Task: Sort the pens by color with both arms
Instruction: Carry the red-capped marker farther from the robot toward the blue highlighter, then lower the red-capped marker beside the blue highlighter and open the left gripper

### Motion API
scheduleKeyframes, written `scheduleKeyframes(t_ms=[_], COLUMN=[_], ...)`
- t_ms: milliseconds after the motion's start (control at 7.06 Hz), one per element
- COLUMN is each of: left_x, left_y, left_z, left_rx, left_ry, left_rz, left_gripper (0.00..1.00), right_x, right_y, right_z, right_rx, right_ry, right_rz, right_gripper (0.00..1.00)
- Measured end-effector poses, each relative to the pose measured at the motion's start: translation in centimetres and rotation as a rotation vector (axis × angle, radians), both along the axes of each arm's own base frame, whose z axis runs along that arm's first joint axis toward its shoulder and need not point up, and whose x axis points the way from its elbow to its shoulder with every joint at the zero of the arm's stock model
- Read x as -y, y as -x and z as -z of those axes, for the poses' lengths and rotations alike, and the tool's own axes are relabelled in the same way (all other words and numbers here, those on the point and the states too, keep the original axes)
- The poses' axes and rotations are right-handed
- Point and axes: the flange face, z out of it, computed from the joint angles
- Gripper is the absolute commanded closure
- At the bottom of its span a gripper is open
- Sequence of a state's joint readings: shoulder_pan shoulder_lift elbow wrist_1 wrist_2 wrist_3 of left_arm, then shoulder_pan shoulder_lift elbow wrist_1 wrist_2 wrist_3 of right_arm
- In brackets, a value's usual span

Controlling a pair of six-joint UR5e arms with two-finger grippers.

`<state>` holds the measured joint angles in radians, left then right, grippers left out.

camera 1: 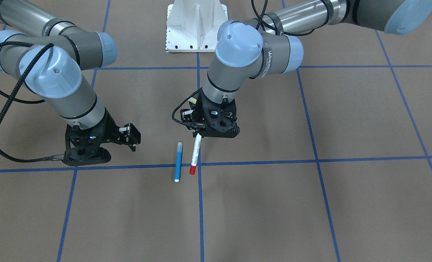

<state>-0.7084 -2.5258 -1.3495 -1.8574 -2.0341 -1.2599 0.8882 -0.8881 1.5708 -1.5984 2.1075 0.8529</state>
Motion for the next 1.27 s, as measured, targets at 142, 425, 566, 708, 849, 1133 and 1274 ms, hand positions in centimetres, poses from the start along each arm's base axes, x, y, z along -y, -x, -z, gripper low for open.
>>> scheduleKeyframes(t_ms=[142,425,566,708,849,1133,1274], left_x=[1.9,4.5,5.0,5.1,5.0,4.0,3.4], left_y=[-0.4,-1.2,-1.6,-1.9,-2.1,-3.2,-3.8], left_z=[-0.1,-1.7,-2.4,-2.7,-2.8,-2.9,-3.1], left_rx=[0.000,0.010,0.014,0.017,0.020,0.024,0.025], left_ry=[0.000,0.002,0.004,0.000,-0.009,-0.016,-0.015], left_rz=[0.017,0.033,0.033,0.028,0.018,-0.011,-0.023], left_gripper=[0.89,0.86,0.85,0.85,0.85,0.82,0.79], right_x=[0.0,0.0,0.0,0.0,0.0,0.0,0.0], right_y=[0.0,0.0,0.0,0.0,0.0,0.0,0.0], right_z=[0.0,0.1,0.2,0.3,0.4,0.4,0.4], right_rx=[0.000,0.001,0.002,0.003,0.004,0.005,0.005], right_ry=[0.000,-0.001,-0.001,-0.002,-0.003,-0.004,-0.004], right_rz=[0.000,0.000,0.001,0.001,0.001,0.001,0.001], right_gripper=[0.00,0.00,0.00,0.00,0.00,0.00,0.00])
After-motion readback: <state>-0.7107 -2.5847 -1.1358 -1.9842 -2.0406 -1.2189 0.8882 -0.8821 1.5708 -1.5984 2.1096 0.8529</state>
